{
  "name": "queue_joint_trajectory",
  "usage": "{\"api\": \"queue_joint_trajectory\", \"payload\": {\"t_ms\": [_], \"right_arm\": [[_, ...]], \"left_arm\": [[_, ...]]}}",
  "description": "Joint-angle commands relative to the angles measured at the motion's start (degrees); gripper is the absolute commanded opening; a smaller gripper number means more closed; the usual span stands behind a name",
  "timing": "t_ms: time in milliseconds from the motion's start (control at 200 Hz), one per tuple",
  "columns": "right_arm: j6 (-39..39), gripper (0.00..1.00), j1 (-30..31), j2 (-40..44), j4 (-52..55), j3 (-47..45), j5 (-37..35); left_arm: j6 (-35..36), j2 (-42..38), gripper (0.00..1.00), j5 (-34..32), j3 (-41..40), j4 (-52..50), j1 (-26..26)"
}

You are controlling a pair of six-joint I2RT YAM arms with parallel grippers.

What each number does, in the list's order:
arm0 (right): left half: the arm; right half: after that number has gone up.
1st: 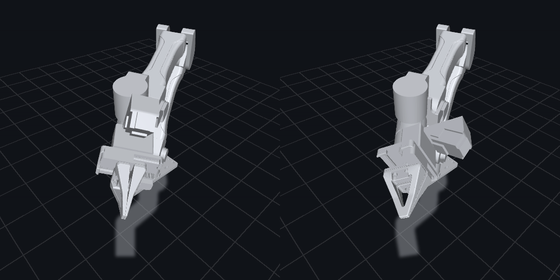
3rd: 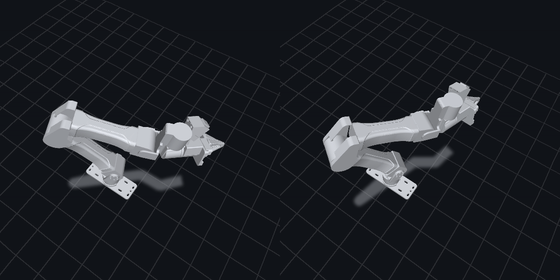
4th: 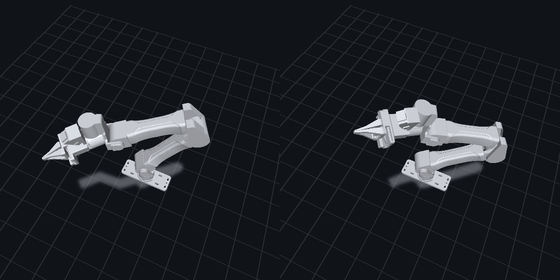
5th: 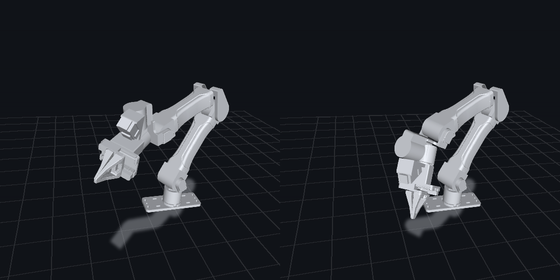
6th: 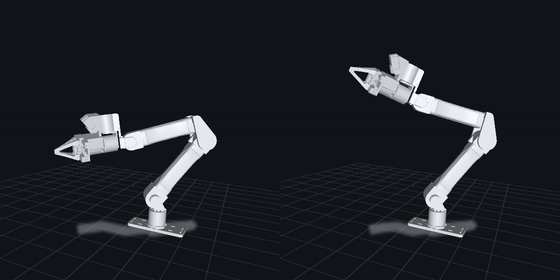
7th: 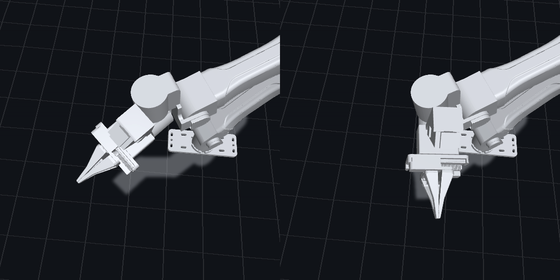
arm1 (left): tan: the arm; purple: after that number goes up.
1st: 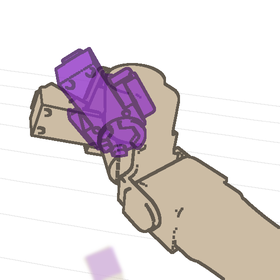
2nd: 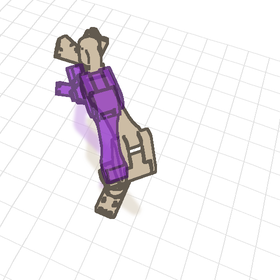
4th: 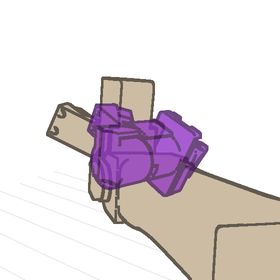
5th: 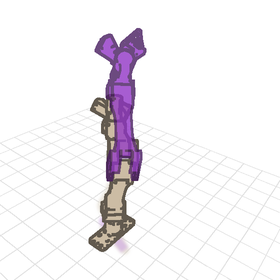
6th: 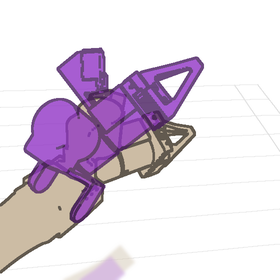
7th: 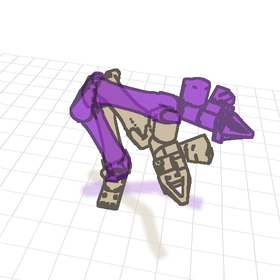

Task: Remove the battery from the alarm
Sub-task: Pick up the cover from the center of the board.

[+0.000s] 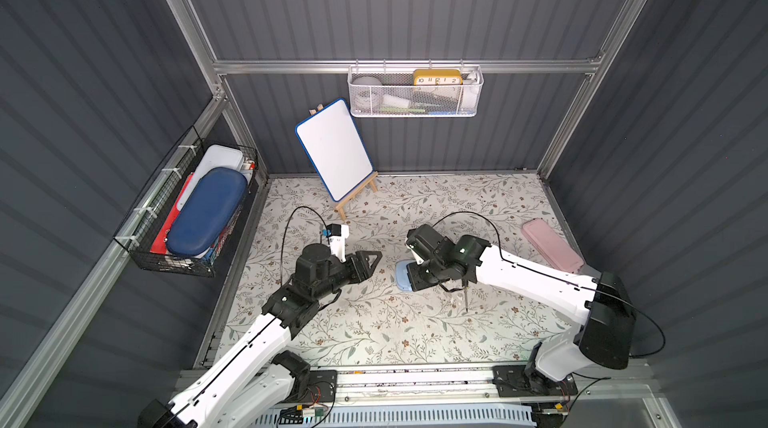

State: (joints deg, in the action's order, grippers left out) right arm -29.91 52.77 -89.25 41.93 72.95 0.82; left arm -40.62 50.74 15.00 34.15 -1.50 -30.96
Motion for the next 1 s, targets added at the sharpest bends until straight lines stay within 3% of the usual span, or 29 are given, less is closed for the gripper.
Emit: {"api": "queue_joint_trajectory", "payload": {"t_ms": [0, 305, 710, 996], "right_arm": [[0.92, 0.00, 0.33, 0.97, 1.44, 0.25, -1.84], [0.20, 0.00, 0.31, 1.63, -0.68, 1.81, -2.29], [-0.16, 0.00, 0.65, 0.28, -2.26, 4.47, -1.65], [-0.15, 0.00, 1.54, 0.13, -2.61, 5.80, -1.07]], "left_arm": [[2.69, 2.78, 0.57, 7.52, 0.91, 4.40, 0.45], [-1.62, 8.45, 0.47, 21.45, -3.56, 16.61, 0.64], [-3.50, 12.12, 0.48, 22.52, -4.43, 19.25, 0.64], [-2.97, 14.48, 0.42, 22.74, -4.24, 19.91, 0.64]]}}
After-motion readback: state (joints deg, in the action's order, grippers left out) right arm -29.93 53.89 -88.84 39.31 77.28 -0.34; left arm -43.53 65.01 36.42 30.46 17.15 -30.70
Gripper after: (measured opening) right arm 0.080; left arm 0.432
